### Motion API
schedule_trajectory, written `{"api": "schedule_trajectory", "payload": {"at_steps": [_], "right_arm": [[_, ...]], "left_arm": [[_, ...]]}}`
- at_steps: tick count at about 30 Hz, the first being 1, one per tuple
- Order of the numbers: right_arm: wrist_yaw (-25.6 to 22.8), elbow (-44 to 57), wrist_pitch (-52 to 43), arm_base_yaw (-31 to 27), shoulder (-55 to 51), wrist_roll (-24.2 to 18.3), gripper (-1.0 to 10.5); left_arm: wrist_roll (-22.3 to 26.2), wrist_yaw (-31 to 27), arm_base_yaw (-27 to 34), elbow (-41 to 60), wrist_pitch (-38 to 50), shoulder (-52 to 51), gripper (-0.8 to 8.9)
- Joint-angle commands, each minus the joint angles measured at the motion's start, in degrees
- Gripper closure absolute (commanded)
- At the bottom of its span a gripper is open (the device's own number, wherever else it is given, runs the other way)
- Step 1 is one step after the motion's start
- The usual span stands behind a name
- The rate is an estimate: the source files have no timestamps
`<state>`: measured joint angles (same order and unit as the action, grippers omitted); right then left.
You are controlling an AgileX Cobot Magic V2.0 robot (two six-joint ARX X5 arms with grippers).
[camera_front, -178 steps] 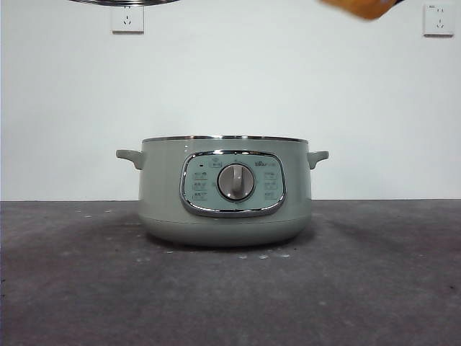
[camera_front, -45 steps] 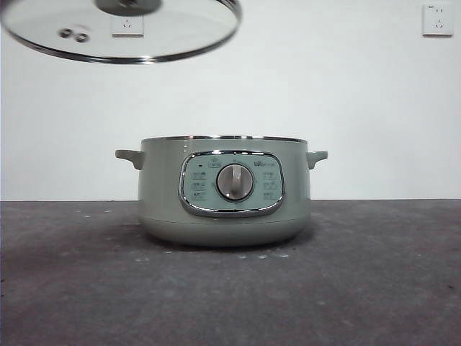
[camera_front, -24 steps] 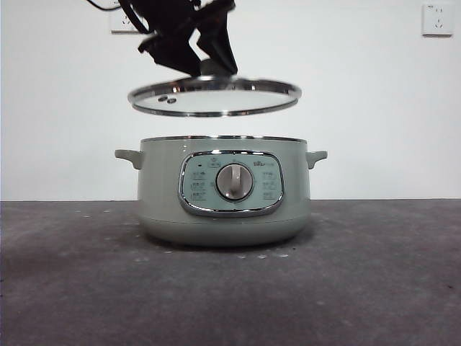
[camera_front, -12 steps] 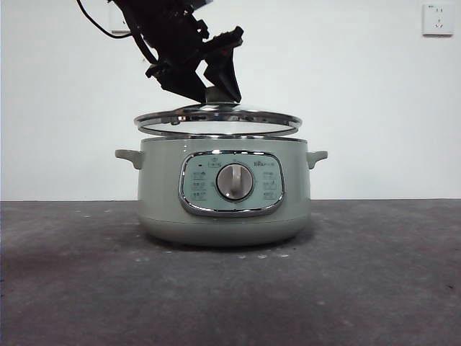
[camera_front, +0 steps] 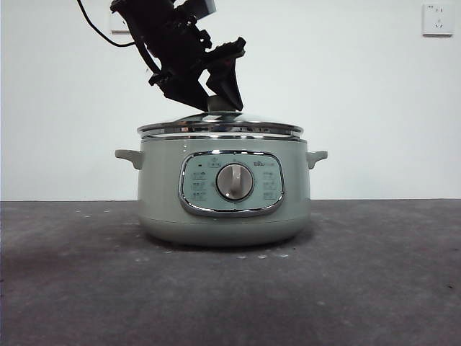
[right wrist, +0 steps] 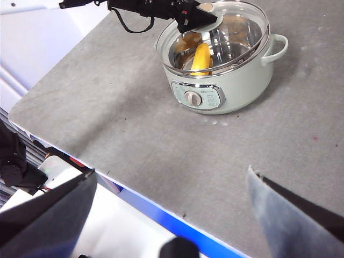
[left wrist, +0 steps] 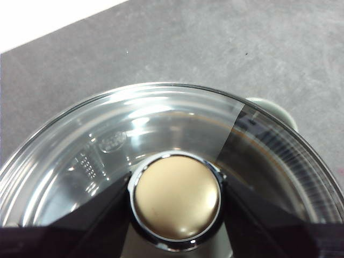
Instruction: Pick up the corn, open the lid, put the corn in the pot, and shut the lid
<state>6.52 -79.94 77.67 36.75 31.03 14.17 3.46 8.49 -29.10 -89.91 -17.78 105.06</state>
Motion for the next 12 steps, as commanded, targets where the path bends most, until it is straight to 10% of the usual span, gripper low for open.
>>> {"api": "schedule_trajectory", "payload": {"at_steps": [1,12], "right_arm": [[-0.13,0.37,1.51,0.04,-0.24,0.20,4.7],[-0.15,0.37,1.51,0.04,-0.24,0.15,4.7]], "left_arm": [[0.66,0.46,-0.26,-1.14,2.43,0.07,8.22],[0.70,0.44,-1.29,-1.14,1.95,0.09,8.22]]}}
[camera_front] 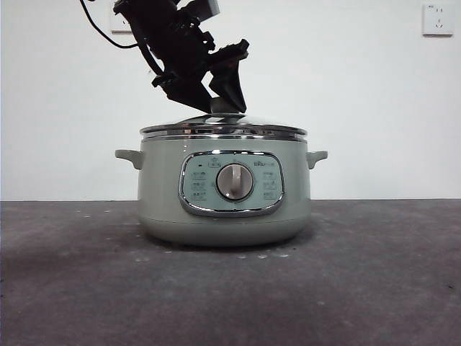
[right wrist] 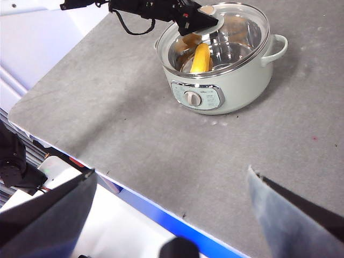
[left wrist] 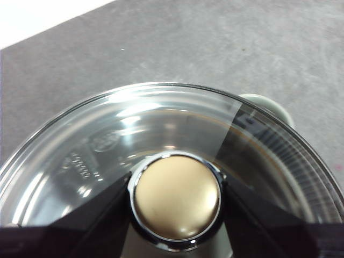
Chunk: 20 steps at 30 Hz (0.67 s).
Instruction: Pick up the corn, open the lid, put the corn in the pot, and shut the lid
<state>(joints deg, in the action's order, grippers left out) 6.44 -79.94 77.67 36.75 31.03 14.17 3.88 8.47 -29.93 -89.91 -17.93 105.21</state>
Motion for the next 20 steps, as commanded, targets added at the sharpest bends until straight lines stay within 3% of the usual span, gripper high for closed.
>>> {"api": "schedule_trajectory", "payload": {"at_steps": [1,20], "right_arm": [[-0.04,0.37,1.51,0.04,-0.24,0.15,4.7],[-0.07,0.42,1.51,0.04,-0.24,-0.31,4.7]], "left_arm": [[0.28,0.44,-0.52,-1.14,2.12,-0.04,8.22],[2.43,-0.98,-0.11,-1.14,-3.69,3.34,8.22]]}}
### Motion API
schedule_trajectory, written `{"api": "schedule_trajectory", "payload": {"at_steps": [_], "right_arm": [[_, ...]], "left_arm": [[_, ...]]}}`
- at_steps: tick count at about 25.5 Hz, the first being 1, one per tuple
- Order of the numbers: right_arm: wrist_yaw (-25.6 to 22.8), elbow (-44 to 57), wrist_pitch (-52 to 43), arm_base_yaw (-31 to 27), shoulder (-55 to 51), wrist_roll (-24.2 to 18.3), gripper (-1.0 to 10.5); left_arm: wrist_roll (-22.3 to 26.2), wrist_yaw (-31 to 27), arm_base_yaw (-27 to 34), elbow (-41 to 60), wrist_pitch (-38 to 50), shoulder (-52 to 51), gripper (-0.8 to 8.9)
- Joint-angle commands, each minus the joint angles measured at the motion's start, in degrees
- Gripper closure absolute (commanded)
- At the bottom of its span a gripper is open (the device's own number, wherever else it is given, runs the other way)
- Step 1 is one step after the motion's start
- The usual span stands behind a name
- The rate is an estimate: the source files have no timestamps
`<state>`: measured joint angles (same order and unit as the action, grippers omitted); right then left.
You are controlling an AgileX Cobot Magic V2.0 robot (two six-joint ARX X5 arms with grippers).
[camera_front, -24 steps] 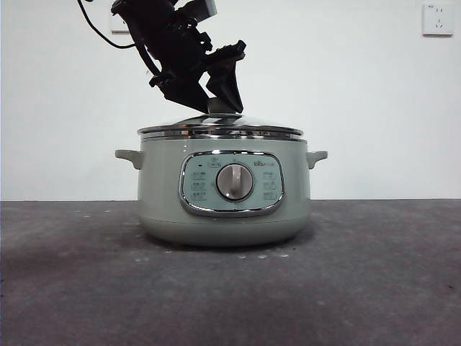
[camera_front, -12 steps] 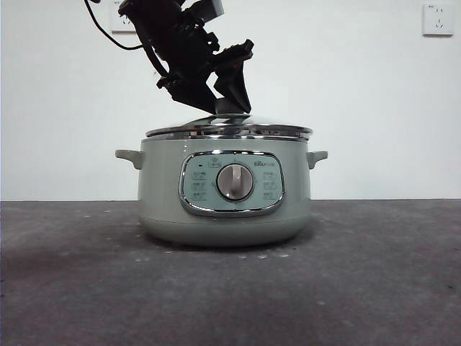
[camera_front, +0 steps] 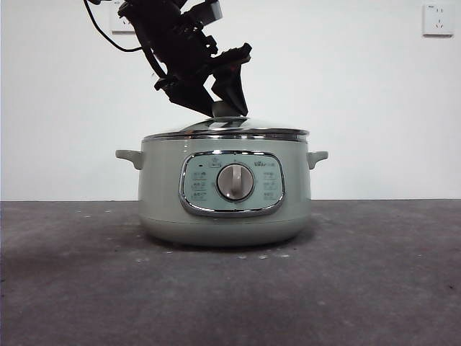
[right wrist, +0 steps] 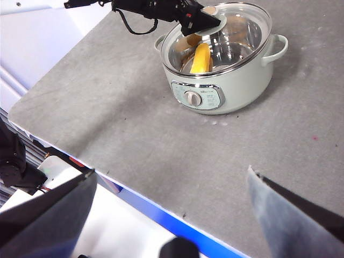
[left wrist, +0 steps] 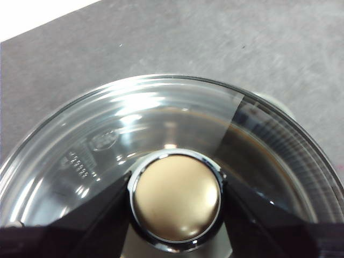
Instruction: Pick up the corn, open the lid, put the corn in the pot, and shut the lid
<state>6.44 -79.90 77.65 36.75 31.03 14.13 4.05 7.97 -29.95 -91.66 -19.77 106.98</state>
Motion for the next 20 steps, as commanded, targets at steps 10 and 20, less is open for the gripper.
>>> {"api": "schedule_trajectory", "payload": {"at_steps": [10,20], "right_arm": [[-0.07,0.37,1.53,0.04,-0.17,-0.44,4.7],[-0.09,0.37,1.53,0.04,-0.17,-0.83,4.7]], "left_arm": [[4.59,-0.57,-0.09,0.61,-5.95,1.57,8.22],[3.26,0.00,0.02,0.59,-6.05,1.55,5.13]]}}
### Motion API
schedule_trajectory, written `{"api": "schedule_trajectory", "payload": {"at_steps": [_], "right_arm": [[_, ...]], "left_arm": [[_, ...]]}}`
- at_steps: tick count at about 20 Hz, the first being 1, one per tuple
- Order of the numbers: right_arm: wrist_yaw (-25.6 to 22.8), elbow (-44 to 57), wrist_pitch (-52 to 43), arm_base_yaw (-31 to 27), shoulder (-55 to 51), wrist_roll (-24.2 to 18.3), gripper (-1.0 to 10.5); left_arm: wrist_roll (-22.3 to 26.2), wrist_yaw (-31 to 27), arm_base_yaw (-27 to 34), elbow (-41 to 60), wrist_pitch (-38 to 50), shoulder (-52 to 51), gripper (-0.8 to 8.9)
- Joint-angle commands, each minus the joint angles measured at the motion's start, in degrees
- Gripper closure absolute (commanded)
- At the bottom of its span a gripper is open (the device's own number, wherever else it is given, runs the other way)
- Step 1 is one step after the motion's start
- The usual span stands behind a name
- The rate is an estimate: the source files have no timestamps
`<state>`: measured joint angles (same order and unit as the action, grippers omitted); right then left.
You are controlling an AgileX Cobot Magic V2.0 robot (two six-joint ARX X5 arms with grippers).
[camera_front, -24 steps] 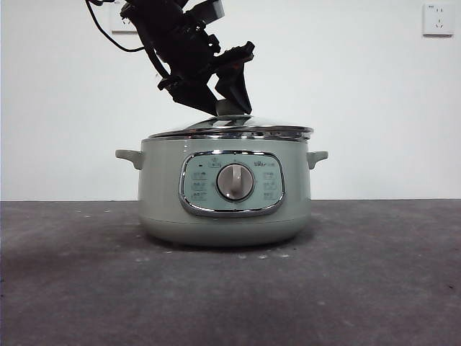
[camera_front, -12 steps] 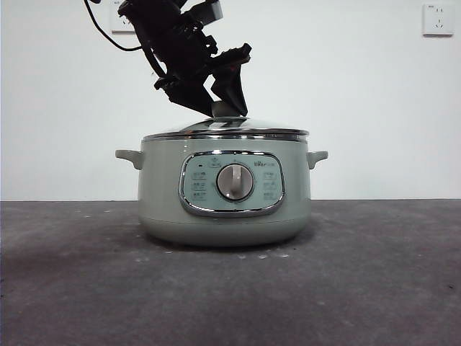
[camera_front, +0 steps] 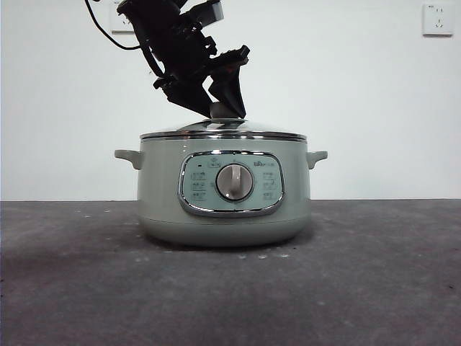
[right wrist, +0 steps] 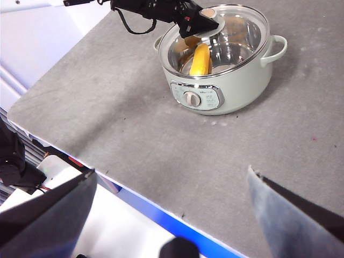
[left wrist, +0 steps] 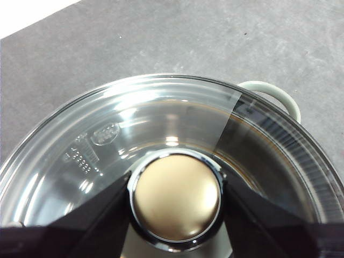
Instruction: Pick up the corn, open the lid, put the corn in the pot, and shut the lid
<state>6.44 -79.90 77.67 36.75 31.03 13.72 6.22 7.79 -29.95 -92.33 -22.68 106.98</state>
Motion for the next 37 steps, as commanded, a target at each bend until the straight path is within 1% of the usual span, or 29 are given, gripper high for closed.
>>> {"api": "schedule_trajectory", "payload": {"at_steps": [1,2,6,9,11,14,18,21,25,26,27,28,30,31,32,34,37], "right_arm": [[-0.09,0.37,1.51,0.04,-0.17,-0.42,4.7],[-0.09,0.37,1.51,0.04,-0.17,-0.42,4.7],[-0.09,0.37,1.51,0.04,-0.17,-0.42,4.7],[-0.92,0.37,1.51,0.04,-0.17,-0.42,4.7],[-0.94,0.37,1.51,0.04,-0.17,-0.42,4.7],[-2.23,0.37,1.49,0.04,-0.17,-0.46,4.7],[-3.10,0.37,1.51,0.04,-0.15,-0.59,4.7],[-3.10,0.37,1.51,0.04,-0.15,-0.66,4.7],[-3.08,0.37,1.51,0.04,-0.13,-0.63,4.8],[-3.10,0.37,1.51,0.04,-0.13,-0.63,4.8],[-3.10,0.37,1.49,0.04,-0.13,-0.61,4.9],[-3.10,0.37,1.51,0.04,-0.09,-0.61,5.7],[-3.67,0.37,1.51,0.04,-0.07,-0.76,8.5],[-4.13,0.37,1.51,0.04,-0.07,-1.57,9.7],[-4.46,0.37,1.51,0.04,-0.07,-2.27,9.6],[-5.05,0.37,1.49,0.04,-0.07,-2.36,9.6],[-10.36,0.35,1.49,0.04,-0.07,-1.90,9.5]], "left_arm": [[1.07,0.13,0.02,1.27,-3.15,1.55,4.18],[1.07,0.09,0.04,1.25,-3.15,1.44,3.84],[1.05,0.09,0.31,-0.79,-4.20,0.28,3.84],[1.05,0.09,0.39,-4.68,-8.17,-2.16,3.84],[1.07,0.09,0.39,-7.76,-14.21,-4.70,3.85],[1.05,0.37,0.39,-10.01,-24.55,-11.47,3.85],[-0.74,4.13,0.39,-10.01,-36.35,-23.19,3.85],[-1.40,4.70,0.37,-10.01,-42.88,-30.84,3.85],[-1.70,4.68,0.37,-10.01,-48.94,-37.48,3.87],[-1.70,4.68,0.37,-10.01,-49.88,-38.49,4.02],[-1.70,4.66,0.37,-10.01,-50.62,-39.26,4.58],[-1.70,4.66,0.37,-10.01,-51.17,-39.78,5.37],[-1.68,4.66,0.37,-10.01,-52.13,-40.13,7.48],[-1.64,4.68,0.37,-10.01,-52.50,-40.13,8.33],[-1.49,4.68,0.37,-10.01,-52.65,-40.11,8.22],[-1.49,4.68,0.37,-10.01,-52.61,-40.11,8.21],[-1.53,4.61,0.39,-10.01,-52.46,-40.09,8.17]]}}
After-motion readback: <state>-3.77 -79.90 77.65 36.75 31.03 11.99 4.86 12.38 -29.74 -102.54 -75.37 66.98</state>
